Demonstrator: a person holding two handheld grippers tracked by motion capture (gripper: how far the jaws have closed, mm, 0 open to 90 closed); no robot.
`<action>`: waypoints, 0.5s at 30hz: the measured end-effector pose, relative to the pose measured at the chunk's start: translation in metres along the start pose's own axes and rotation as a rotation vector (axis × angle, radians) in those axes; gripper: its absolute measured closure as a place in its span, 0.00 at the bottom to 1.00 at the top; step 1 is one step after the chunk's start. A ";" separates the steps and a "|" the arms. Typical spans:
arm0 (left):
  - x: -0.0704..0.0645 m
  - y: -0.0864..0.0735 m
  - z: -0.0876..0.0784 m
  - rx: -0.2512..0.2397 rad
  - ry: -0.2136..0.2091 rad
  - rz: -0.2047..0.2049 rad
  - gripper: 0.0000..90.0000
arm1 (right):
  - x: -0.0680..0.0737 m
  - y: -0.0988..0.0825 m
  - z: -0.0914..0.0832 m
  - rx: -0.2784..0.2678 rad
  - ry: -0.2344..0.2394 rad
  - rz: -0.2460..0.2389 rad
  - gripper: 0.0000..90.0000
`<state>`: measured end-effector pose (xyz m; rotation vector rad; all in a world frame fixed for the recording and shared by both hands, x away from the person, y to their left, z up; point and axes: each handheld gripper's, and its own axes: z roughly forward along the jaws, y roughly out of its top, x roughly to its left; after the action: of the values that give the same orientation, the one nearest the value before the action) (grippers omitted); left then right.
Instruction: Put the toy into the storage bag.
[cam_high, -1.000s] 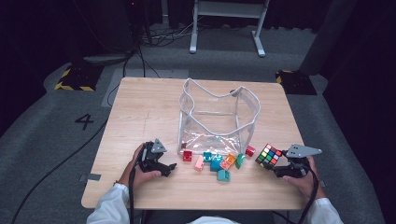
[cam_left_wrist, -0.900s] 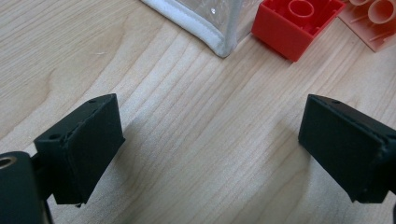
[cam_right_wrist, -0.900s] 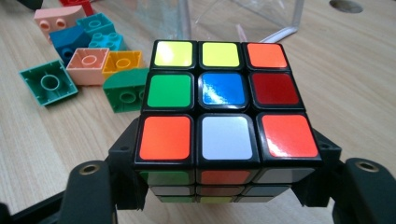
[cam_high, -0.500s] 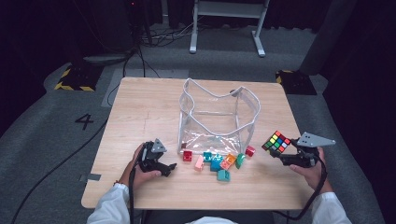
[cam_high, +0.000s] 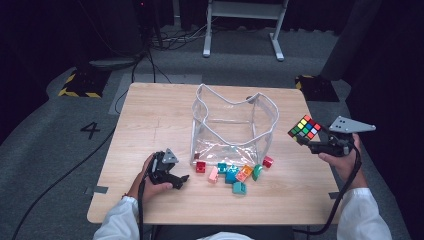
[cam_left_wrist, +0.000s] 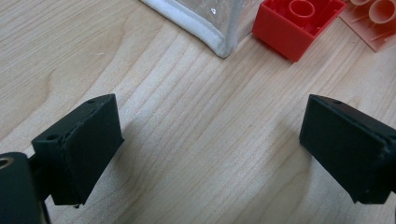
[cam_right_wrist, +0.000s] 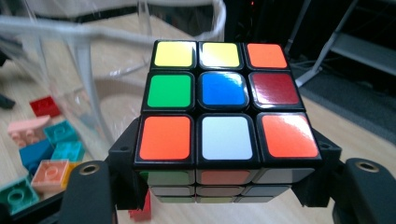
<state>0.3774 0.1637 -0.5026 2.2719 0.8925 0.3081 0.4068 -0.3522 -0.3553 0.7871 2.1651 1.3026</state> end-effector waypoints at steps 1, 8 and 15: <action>0.000 0.000 0.000 0.000 0.005 0.002 0.06 | -0.002 0.005 0.000 -0.011 0.002 -0.008 0.37; 0.000 0.000 0.000 0.001 -0.005 -0.002 0.06 | -0.005 0.044 0.004 -0.044 0.008 -0.028 0.37; 0.000 0.000 0.000 0.000 -0.006 -0.003 0.06 | 0.001 0.080 0.018 -0.071 0.031 -0.054 0.37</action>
<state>0.3776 0.1634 -0.5030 2.2706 0.8927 0.3001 0.4363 -0.3104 -0.2911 0.6795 2.1369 1.3647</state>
